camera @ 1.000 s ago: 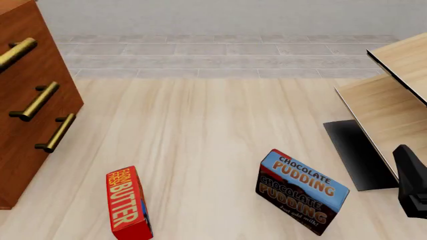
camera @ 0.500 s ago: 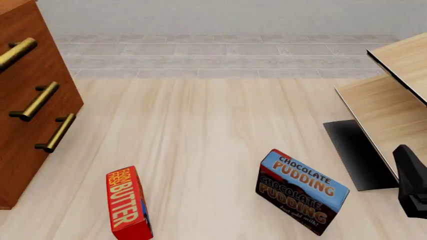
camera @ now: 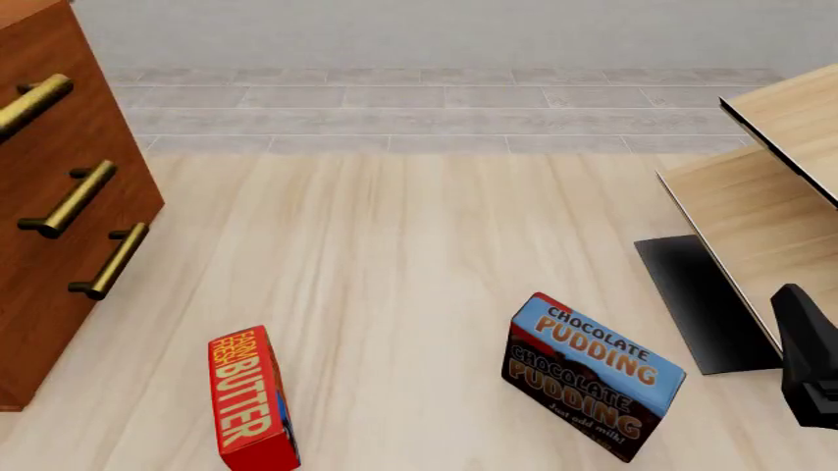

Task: Close the top drawer of the cabinet and put the bowl on top of it.

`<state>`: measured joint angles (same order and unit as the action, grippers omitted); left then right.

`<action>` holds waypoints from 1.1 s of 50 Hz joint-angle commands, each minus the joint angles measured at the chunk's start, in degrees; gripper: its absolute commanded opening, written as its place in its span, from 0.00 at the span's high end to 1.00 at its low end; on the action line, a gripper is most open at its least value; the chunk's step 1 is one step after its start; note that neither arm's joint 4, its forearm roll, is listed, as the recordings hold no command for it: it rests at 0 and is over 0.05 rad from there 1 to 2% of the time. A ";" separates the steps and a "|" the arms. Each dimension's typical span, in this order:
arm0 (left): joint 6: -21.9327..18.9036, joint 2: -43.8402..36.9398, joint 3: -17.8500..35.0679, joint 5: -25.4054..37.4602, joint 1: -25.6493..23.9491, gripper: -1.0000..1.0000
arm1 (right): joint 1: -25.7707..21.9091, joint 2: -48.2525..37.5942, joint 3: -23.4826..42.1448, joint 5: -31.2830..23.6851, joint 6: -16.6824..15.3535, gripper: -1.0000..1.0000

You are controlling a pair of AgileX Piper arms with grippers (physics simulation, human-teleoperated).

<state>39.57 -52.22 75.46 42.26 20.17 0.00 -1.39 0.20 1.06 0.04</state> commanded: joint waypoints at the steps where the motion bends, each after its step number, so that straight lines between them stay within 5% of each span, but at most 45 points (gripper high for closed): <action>1: -0.28 -1.08 -0.77 -2.14 3.04 1.00 | 0.00 0.42 -0.02 -0.35 -0.01 0.00; 4: 0.04 -2.99 3.34 0.08 3.84 1.00 | 0.01 0.40 -0.02 -0.35 -0.02 0.00; 7: 0.34 -1.66 -1.31 -3.00 4.50 1.00 | 0.01 0.41 -0.02 -0.35 -0.02 0.00; 23: -0.14 -3.90 -2.40 -5.52 8.03 1.00 | 0.01 0.40 -0.02 -0.34 -0.01 0.00; 25: 0.11 -5.55 1.81 -3.23 8.50 1.00 | 0.00 0.41 -0.02 -0.35 0.00 0.00; 26: 0.16 -4.43 -1.63 -5.44 8.54 1.00 | 0.00 0.41 -0.02 -0.35 -0.02 0.00; 28: 0.49 -5.77 1.84 -3.44 8.91 1.00 | 0.02 0.42 -0.02 -0.35 -0.02 0.00; 30: 0.63 -4.69 -1.44 -5.61 9.06 1.00 | 0.01 0.43 -0.02 -0.35 -0.01 0.00; 42: 1.12 -5.48 -0.57 -5.94 10.48 1.00 | 0.01 0.41 -0.02 -0.35 0.00 0.00; 43: 1.00 -6.90 3.19 -3.83 10.83 1.00 | 0.01 0.41 -0.02 -0.35 -0.01 0.00; 46: 1.09 -5.90 -0.25 -6.05 10.95 1.00 | 0.00 0.42 -0.02 -0.35 -0.01 0.00; 47: 0.84 -7.52 3.78 -3.74 11.43 1.00 | 0.02 0.41 -0.02 -0.35 -0.01 0.00; 49: 0.97 -6.31 -0.32 -6.34 11.43 1.00 | 0.02 0.41 -0.02 -0.35 -0.01 0.00; 50: 1.10 -7.35 2.49 -4.25 11.33 1.00 | 0.01 0.41 -0.02 -0.35 0.00 0.00; 55: 0.55 -6.83 -1.21 -7.27 11.98 1.00 | -0.01 0.41 -0.02 -0.35 -0.02 0.00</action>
<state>40.68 -59.02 75.01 36.07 31.10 0.00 -1.39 0.20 1.06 0.03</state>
